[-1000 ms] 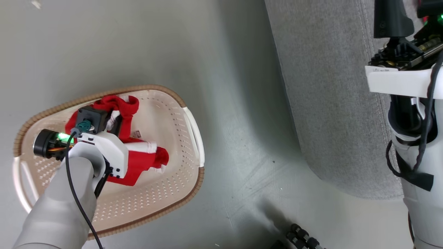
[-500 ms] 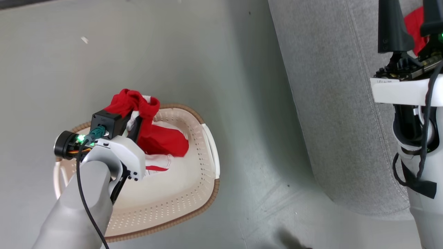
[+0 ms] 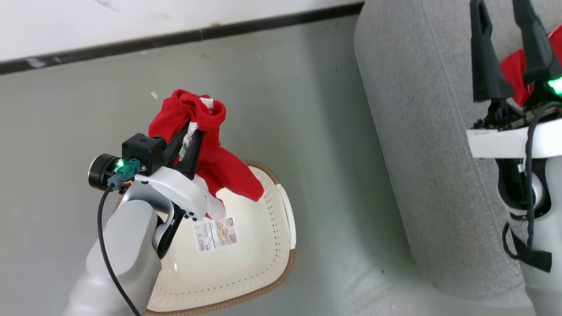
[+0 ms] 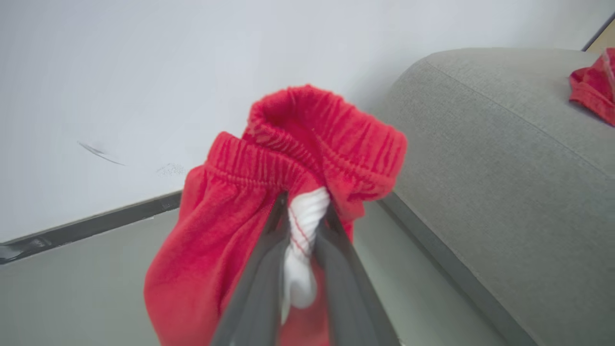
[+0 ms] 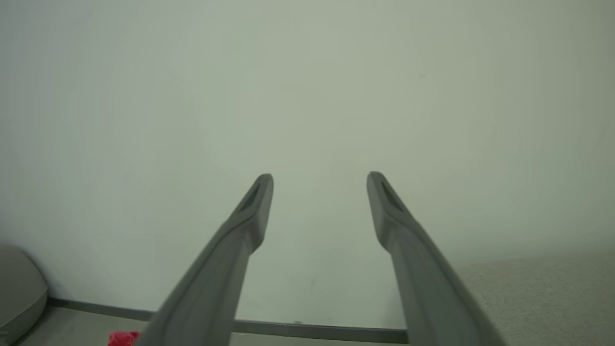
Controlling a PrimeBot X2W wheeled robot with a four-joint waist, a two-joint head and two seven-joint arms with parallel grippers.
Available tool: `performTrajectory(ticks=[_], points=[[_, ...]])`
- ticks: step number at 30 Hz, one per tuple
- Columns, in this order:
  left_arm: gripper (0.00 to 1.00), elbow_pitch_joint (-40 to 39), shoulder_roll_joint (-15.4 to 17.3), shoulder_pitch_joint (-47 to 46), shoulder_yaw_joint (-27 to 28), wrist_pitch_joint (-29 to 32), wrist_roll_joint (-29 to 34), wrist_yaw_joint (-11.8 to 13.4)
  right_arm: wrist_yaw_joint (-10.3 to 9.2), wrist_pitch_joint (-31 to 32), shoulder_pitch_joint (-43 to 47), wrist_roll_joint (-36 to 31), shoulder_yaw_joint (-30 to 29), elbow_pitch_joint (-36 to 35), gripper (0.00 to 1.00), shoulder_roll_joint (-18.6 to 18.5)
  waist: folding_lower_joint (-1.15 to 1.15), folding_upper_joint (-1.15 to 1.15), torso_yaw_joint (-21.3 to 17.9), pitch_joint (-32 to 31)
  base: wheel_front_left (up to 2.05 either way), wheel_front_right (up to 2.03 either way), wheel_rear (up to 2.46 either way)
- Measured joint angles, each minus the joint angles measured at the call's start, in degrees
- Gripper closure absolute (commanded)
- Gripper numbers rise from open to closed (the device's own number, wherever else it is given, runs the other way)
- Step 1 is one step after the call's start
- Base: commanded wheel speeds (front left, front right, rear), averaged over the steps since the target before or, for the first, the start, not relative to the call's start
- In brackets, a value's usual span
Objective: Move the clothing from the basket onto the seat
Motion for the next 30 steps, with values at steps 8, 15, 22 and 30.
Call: performTrajectory(ticks=[8, 15, 22, 30], points=[[1.0, -5.91, -0.46, 2.29, 0.68, 0.0, -1.98, -0.26, 0.0, 0.0, 3.9, 0.51, 0.46, 1.43, 0.0, -0.3, 0.0, 0.0, 1.68, -5.22, 0.0, 0.0, 0.0], [1.0, -7.94, -0.65, 3.47, -0.51, 0.0, -3.15, -0.45, 0.0, 0.0, 6.96, 0.86, 1.67, 2.27, 0.0, -1.03, 0.0, 0.0, 2.9, -9.67, 0.0, 0.0, 0.0], [1.0, -8.93, -0.9, 3.47, -3.3, 0.01, -5.79, -0.46, 0.0, 0.0, 10.71, 1.15, 3.42, 3.61, 0.0, -1.99, 0.0, 0.0, 3.93, -13.85, 0.0, 0.0, 0.0], [1.0, -10.92, -0.98, 3.15, -5.33, 1.96, -8.64, -0.46, 0.0, 0.0, 13.94, 2.5, 5.41, 4.9, 0.0, -3.13, 0.0, 0.0, 4.89, -18.13, 0.0, 0.0, 0.0]])
